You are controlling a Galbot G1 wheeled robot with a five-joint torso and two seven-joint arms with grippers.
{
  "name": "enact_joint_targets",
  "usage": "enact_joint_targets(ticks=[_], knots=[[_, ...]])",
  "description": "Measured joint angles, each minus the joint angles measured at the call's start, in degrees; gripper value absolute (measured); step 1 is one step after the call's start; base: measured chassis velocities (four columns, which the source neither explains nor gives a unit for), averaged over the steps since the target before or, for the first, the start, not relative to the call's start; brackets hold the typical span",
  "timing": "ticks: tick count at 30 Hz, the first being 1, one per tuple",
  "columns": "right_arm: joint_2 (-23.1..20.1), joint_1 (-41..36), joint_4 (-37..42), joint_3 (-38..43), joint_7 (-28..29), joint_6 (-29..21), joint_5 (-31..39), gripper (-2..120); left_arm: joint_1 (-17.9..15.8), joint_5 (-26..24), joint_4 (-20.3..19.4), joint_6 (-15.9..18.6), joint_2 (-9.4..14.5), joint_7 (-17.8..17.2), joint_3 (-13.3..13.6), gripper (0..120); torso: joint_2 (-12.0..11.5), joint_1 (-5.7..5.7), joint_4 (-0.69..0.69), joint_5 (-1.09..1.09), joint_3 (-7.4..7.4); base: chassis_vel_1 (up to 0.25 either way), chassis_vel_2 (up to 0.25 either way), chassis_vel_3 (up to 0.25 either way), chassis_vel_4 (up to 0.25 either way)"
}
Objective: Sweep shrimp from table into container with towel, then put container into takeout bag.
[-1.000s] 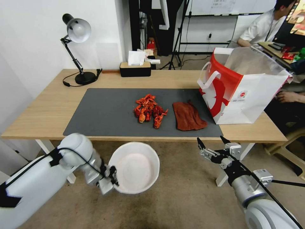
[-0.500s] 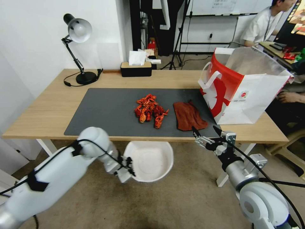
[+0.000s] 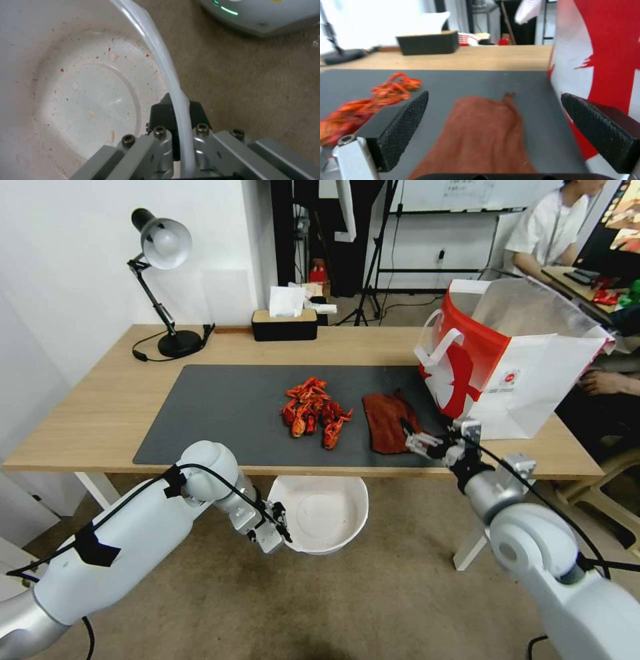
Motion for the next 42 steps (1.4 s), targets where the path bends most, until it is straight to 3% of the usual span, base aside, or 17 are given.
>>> enact_joint_targets(ticks=[5,11,23,34,42], knots=[[-1.6,8.9,-5.7,-6.6,5.1,-6.4,3.6,100,-0.1,0.1,-0.6,0.0,0.8,0.2,-0.2,0,0.0,0.0,0.0,0.0,0.0,0.0,0.0,0.0,0.0],[-1.5,13.6,-8.3,-11.1,7.6,-10.3,7.1,100,0.1,-0.1,-1.2,0.1,1.6,0.4,-0.4,0,0.0,0.0,0.0,-0.02,0.0,0.0,0.0,0.0,0.0],[0.5,21.8,-11.2,-19.6,13.8,-15.2,10.1,100,0.4,-0.2,-0.4,0.2,2.4,0.4,-0.4,0,0.0,-0.01,0.0,0.0,0.0,0.0,0.0,0.0,0.0],[3.5,24.1,-14.7,-22.3,16.9,-17.6,11.0,100,-0.1,-1.0,-0.2,0.7,2.1,0.4,0.0,0,0.0,-0.01,0.0,0.0,0.0,0.0,0.0,0.0,0.0],[5.2,24.2,-15.9,-22.4,18.4,-17.6,12.7,73,-0.9,-2.1,0.1,1.0,2.6,0.3,-0.2,0,0.0,-0.02,-0.01,-0.02,-0.02,0.0,0.0,0.0,0.0]])
